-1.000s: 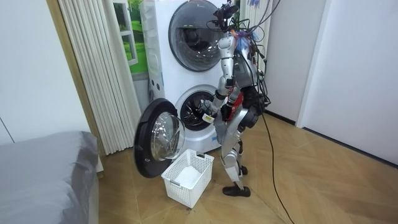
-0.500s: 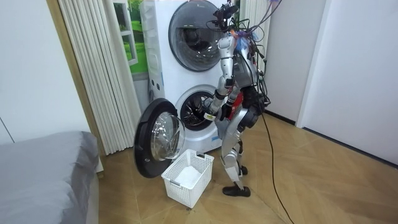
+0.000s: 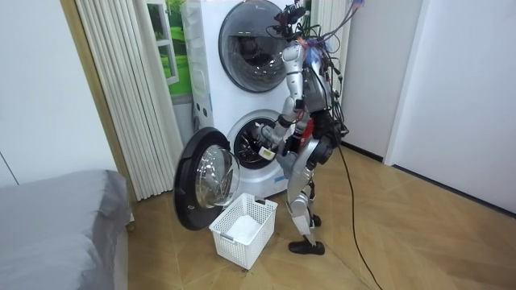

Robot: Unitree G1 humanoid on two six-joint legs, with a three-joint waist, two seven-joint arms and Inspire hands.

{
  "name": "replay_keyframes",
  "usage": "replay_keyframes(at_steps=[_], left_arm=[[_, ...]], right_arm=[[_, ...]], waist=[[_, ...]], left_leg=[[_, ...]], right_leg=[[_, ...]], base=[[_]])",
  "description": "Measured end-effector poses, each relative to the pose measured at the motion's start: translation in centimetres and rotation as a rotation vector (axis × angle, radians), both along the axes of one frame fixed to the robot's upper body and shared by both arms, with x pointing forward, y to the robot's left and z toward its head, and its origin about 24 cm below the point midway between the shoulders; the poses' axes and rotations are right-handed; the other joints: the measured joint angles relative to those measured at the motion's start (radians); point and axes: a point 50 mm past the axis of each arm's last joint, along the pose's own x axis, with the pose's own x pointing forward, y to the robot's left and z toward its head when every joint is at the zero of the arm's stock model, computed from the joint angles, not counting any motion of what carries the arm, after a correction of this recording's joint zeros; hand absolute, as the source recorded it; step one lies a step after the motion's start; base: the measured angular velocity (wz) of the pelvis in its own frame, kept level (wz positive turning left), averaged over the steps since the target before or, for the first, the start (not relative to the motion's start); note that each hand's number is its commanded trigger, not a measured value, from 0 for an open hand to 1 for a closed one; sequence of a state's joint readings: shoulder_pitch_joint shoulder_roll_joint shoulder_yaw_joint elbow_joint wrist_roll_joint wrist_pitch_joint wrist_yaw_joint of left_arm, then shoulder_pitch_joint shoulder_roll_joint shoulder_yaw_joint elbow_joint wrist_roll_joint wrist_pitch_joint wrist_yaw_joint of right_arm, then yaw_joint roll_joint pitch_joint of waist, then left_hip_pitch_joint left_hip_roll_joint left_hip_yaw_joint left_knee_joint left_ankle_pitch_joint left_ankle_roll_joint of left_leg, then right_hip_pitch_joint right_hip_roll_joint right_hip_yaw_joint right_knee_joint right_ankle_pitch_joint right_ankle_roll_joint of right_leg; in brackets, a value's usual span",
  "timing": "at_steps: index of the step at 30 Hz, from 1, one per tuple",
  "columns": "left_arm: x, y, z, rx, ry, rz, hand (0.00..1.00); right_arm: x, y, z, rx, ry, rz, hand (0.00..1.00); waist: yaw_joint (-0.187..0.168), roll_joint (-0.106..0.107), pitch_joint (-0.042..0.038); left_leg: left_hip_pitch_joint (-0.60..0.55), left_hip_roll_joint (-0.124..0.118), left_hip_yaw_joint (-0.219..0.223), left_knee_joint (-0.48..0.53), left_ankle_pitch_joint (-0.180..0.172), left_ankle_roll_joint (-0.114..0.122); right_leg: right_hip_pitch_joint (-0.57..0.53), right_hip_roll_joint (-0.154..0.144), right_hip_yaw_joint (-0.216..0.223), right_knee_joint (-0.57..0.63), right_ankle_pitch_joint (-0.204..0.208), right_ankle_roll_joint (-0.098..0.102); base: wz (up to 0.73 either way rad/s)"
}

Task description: Put towel into washing machine

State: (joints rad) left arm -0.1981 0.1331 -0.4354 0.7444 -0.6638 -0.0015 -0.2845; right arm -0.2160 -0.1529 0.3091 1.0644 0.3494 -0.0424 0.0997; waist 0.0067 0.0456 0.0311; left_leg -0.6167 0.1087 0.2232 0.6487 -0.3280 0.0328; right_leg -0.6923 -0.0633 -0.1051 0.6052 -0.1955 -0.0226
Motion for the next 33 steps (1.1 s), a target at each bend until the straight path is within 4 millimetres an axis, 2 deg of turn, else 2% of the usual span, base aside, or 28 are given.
replay_keyframes(at_steps=[4, 8, 11, 12, 14, 17, 19, 26, 28, 33], left_arm=[[-0.1, 0.9, -0.4, 0.135, -0.008, 0.037, 0.0], [0.0, 1.5, -0.5, 0.209, -0.017, 0.059, 0.0], [0.2, 1.7, -0.3, 0.261, -0.037, 0.057, 0.0], [0.4, 1.7, -0.1, 0.265, -0.052, 0.062, 0.0], [0.7, 1.6, 0.2, 0.279, -0.074, 0.055, 0.0], [1.1, 1.7, 0.5, 0.303, -0.093, 0.047, 0.0], [1.3, 1.7, 0.6, 0.309, -0.1, 0.042, 0.0], [1.3, 1.8, 0.6, 0.323, -0.093, 0.035, 0.0], [1.4, 1.7, 0.7, 0.322, -0.095, 0.032, 0.0], [1.3, 1.9, 0.4, 0.333, -0.067, 0.038, 0.0]], right_arm=[[0.5, -0.8, 0.0, 0.021, 0.022, -0.087, 1.0], [1.1, -1.7, 0.3, 0.041, 0.037, -0.166, 1.0], [1.3, -2.9, 0.5, 0.06, 0.044, -0.229, 1.0], [1.3, -3.4, 0.6, 0.075, 0.05, -0.251, 1.0], [1.5, -4.0, 0.8, 0.091, 0.056, -0.281, 1.0], [2.2, -4.5, 1.3, 0.127, 0.06, -0.292, 1.0], [2.5, -5.0, 1.6, 0.159, 0.067, -0.304, 1.0], [2.3, -5.1, 1.6, 0.242, 0.091, -0.347, 1.0], [2.3, -5.3, 1.6, 0.289, 0.086, -0.399, 1.0], [2.8, -6.4, 2.3, 0.49, 0.034, -0.657, 1.0]], waist=[[0.029, 0.003, 0.0021], [0.032, 0.008, 0.0058], [0.031, 0.008, 0.007], [0.03, 0.003, 0.0106], [0.031, -0.002, 0.0141], [0.031, -0.02, 0.0263], [0.034, -0.023, 0.0286], [0.03, -0.023, 0.0299], [0.029, -0.023, 0.0299], [0.031, -0.021, 0.0296]], left_leg=[[-0.009, -0.002, -0.01, 0.001, 0.001, -0.001], [-0.019, -0.006, -0.009, -0.004, 0.006, 0.007], [-0.03, -0.024, -0.022, -0.016, 0.022, 0.012], [-0.039, -0.035, -0.031, -0.017, 0.027, 0.013], [-0.051, -0.039, -0.034, -0.014, 0.03, 0.016], [-0.061, -0.051, -0.033, -0.01, 0.032, 0.019], [-0.078, -0.052, -0.034, -0.003, 0.033, 0.021], [-0.1, -0.053, -0.038, 0.002, 0.033, 0.02], [-0.106, -0.054, -0.044, 0.002, 0.034, 0.018], [-0.118, -0.053, -0.04, 0.019, 0.035, 0.019]], right_leg=[[-0.002, -0.007, -0.013, 0.001, 0.0, -0.001], [-0.003, -0.026, -0.044, 0.002, 0.0, -0.002], [-0.011, -0.047, -0.061, 0.007, -0.002, -0.001], [-0.019, -0.058, -0.066, 0.018, -0.006, 0.001], [-0.028, -0.066, -0.073, 0.025, -0.009, 0.002], [-0.048, -0.076, -0.066, 0.05, -0.017, 0.006], [-0.064, -0.074, -0.066, 0.056, -0.018, 0.006], [-0.084, -0.084, -0.072, 0.066, -0.023, 0.002], [-0.087, -0.087, -0.08, 0.066, -0.024, 0.001], [-0.096, -0.088, -0.081, 0.073, -0.026, 0.001]], base=[[0.08], [0.14], [0.24], [0.24], [0.19], [0.07], [0.05], [0.02], [0.09], [0.01]])
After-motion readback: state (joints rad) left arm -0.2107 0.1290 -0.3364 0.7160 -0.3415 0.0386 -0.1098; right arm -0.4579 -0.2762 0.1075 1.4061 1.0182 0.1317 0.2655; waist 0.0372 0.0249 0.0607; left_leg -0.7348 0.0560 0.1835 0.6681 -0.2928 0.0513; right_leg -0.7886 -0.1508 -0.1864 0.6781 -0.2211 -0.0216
